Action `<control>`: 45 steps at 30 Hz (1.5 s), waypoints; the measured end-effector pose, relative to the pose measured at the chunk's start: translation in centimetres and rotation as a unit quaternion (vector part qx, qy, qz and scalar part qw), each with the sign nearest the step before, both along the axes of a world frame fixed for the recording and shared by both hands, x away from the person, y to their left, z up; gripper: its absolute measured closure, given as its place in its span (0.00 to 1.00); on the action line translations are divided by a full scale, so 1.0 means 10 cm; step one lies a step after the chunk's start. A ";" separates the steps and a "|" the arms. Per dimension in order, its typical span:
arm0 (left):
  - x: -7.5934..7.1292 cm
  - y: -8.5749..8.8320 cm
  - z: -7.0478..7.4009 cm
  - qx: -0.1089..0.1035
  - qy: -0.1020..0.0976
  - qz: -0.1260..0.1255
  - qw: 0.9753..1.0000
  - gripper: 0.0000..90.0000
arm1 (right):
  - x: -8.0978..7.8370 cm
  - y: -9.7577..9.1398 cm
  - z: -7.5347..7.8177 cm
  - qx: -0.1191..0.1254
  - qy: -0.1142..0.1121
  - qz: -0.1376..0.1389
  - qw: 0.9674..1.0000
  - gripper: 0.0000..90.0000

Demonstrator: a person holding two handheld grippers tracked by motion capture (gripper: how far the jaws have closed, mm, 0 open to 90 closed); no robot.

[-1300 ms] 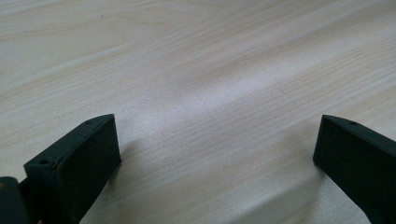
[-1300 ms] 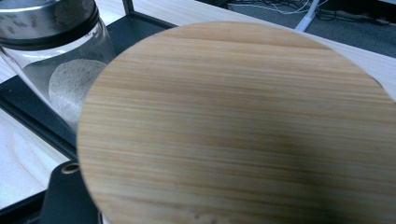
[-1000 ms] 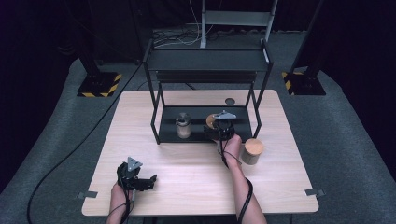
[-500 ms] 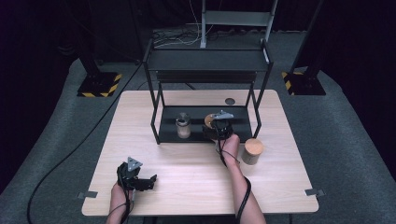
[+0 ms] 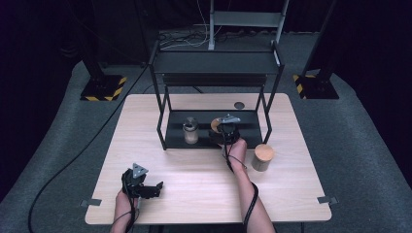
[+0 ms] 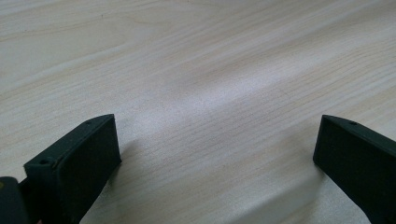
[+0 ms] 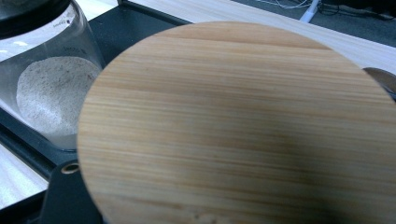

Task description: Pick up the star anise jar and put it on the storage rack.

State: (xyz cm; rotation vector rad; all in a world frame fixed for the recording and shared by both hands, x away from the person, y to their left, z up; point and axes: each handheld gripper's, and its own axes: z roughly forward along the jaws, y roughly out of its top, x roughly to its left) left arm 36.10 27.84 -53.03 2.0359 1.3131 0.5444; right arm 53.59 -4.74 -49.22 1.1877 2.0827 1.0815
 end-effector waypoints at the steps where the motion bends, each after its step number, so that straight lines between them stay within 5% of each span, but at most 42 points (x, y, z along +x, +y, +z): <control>1: 0.00 0.00 0.00 0.000 0.000 0.000 1.000 0.00 | 0.00 0.00 0.00 0.000 -0.001 0.000 1.000 0.28; 45: 0.00 0.00 0.00 0.000 0.000 0.000 1.000 0.00 | 0.05 0.16 -0.16 0.017 -0.012 0.008 1.000 0.28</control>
